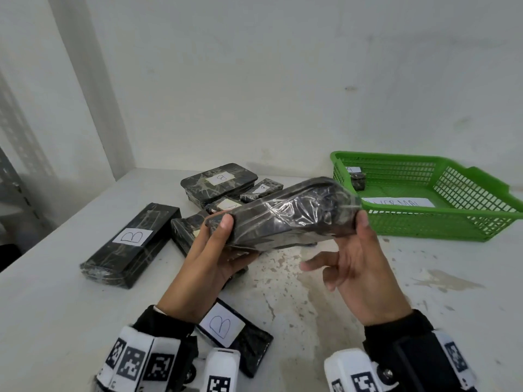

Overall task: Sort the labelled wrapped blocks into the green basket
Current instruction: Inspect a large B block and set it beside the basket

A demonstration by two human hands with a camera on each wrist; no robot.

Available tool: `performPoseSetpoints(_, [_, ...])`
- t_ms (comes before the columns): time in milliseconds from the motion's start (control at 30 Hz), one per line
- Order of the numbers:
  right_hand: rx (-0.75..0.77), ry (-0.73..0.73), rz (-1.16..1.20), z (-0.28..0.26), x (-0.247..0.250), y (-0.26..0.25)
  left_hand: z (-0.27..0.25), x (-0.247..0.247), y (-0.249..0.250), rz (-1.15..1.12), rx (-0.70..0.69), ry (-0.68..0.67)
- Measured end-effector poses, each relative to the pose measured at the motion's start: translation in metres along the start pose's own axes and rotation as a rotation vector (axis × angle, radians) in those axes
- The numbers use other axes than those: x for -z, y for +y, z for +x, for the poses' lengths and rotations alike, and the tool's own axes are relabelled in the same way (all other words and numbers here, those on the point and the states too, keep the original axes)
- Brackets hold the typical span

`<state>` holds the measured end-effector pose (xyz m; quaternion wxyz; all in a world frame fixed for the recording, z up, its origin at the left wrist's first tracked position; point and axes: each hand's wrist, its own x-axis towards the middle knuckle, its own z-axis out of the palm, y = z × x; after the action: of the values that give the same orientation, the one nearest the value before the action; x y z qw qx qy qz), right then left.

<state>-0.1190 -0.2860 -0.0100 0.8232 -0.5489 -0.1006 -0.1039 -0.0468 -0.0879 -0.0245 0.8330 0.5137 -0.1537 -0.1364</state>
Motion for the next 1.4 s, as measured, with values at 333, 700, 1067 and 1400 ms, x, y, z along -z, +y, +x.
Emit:
performPoseSetpoints(333, [0.160, 0.161, -0.096, 0.003, 0.006, -0.001, -0.003, -0.001, -0.003, 0.271, -0.143, -0.025])
performPoseSetpoints(700, [0.108, 0.117, -0.223, 0.001, -0.007, 0.009, -0.011, -0.011, 0.000, 0.383, -0.219, -0.138])
performPoseSetpoints(1067, [0.155, 0.180, -0.293, -0.003, -0.014, 0.008, -0.013, -0.010, 0.006, 0.286, -0.185, -0.164])
performPoseSetpoints(1400, [0.158, 0.243, -0.383, -0.007, -0.018, 0.016, -0.014, -0.010, 0.008, 0.306, -0.204, -0.171])
